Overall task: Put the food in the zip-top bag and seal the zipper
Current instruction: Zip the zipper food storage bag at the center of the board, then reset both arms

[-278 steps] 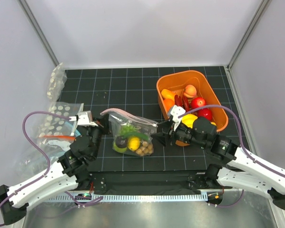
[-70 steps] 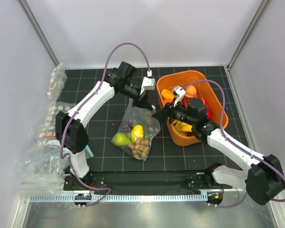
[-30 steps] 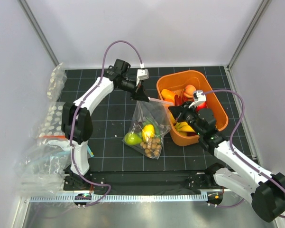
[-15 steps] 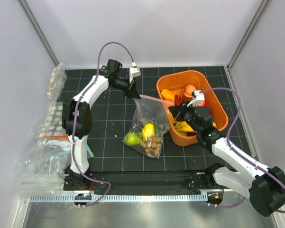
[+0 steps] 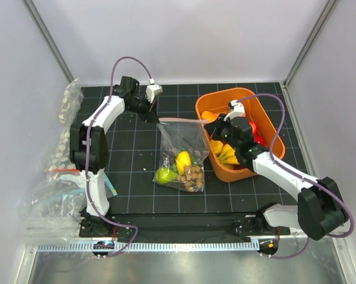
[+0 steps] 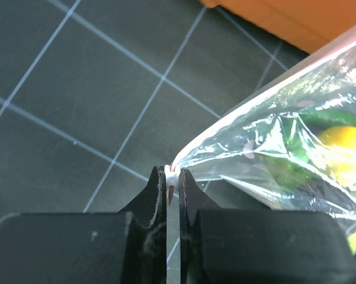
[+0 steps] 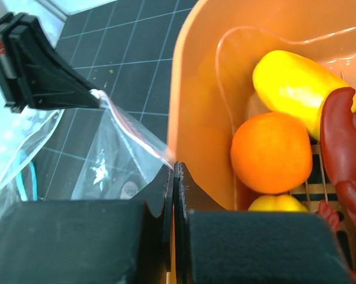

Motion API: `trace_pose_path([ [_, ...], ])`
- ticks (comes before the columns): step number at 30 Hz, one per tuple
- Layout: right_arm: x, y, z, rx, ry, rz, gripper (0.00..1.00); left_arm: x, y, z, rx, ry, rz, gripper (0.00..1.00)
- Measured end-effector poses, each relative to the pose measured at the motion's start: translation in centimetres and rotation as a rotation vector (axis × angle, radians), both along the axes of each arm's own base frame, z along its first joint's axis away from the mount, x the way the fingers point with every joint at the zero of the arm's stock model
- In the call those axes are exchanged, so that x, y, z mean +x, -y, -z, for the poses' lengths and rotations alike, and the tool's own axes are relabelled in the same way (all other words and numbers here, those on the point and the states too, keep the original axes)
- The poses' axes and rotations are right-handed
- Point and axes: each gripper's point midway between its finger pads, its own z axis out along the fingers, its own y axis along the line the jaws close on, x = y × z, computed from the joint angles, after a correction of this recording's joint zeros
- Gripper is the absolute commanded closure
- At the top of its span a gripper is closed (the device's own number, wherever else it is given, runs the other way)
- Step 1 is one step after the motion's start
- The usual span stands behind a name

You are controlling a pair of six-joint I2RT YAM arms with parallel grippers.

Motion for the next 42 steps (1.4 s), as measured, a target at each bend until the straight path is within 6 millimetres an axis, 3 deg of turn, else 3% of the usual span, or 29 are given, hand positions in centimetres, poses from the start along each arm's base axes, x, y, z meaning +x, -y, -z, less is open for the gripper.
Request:
trace_pose_path([
  [7, 2.9, -0.8, 0.3, -0.003, -0.020, 0.012, 0.99, 0.8, -1.3, 0.9, 0.062, -0.030, -0.111, 1.00],
  [11, 4.4, -1.5, 0.3, -0.005, -0.026, 0.012, 0.99, 0.3, -2.2, 2.0, 0.083, -0.079, -0.166, 1.00],
  [12, 4.7, -1.7, 0.3, -0.005, -0.027, 0.010, 0.86, 0.3, -2.4, 2.2, 0.090, -0.093, -0.182, 1.00],
  [13, 5.0, -1.9, 0.2, -0.004, -0.029, 0.007, 0.66, 0.3, -2.5, 2.4, 0.095, -0.098, -0.192, 1.00],
  [14, 5.3, -2.0, 0.1, -0.005, -0.028, 0.009, 0.36, 0.3, -2.8, 2.5, 0.107, -0.103, -0.207, 0.97],
  [16, 6.1, -1.8, -0.4, -0.008, -0.015, 0.023, 0.24, 0.2, -3.7, 2.9, 0.129, -0.114, -0.245, 0.82],
  [17, 6.2, -1.6, -0.5, -0.014, -0.008, 0.028, 0.22, 0.1, -4.3, 3.1, 0.137, -0.124, -0.265, 0.61],
  [19, 6.4, -1.2, -1.1, -0.016, 0.006, 0.043, 0.22, -0.1, -5.2, 3.1, 0.139, -0.136, -0.304, 0.41],
  [20, 6.4, -1.0, -1.3, -0.019, 0.011, 0.047, 0.21, -0.2, -5.5, 2.9, 0.136, -0.136, -0.322, 0.16],
  [21, 6.3, -0.8, -1.5, -0.022, 0.013, 0.052, 0.21, -0.3, -5.8, 2.7, 0.132, -0.133, -0.336, 0.05],
  [22, 6.1, -0.6, -1.9, -0.026, 0.019, 0.055, 0.21, -0.3, -5.8, 2.4, 0.122, -0.133, -0.354, 0.01],
  [26, 4.7, 0.5, -5.3, -0.021, 0.088, 0.069, 0.21, -0.3, -5.9, -0.3, 0.076, -0.068, -0.429, 0.00],
  [30, 2.6, 1.7, -9.2, 0.016, 0.174, 0.081, 0.21, 0.8, -6.9, -5.5, 0.032, 0.068, -0.570, 0.00],
  [32, 1.7, 2.1, -10.0, 0.029, 0.196, 0.081, 0.21, 1.0, -7.2, -8.4, -0.009, 0.138, -0.625, 0.00],
  [34, 1.2, 2.2, -9.8, 0.034, 0.196, 0.079, 0.22, 0.8, -7.3, -11.3, -0.047, 0.210, -0.659, 0.00],
  [37, 0.7, 2.3, -7.9, 0.024, 0.157, 0.075, 0.22, -0.2, -6.2, -14.1, -0.087, 0.287, -0.671, 0.00],
  [39, 0.4, 2.5, -6.2, 0.011, 0.115, 0.076, 0.23, -1.2, -4.9, -15.0, -0.125, 0.293, -0.690, 0.00],
  [42, -0.7, 3.0, -4.9, 0.007, 0.082, 0.083, 0.21, -2.9, -4.0, -14.4, -0.205, 0.229, -0.798, 0.00],
])
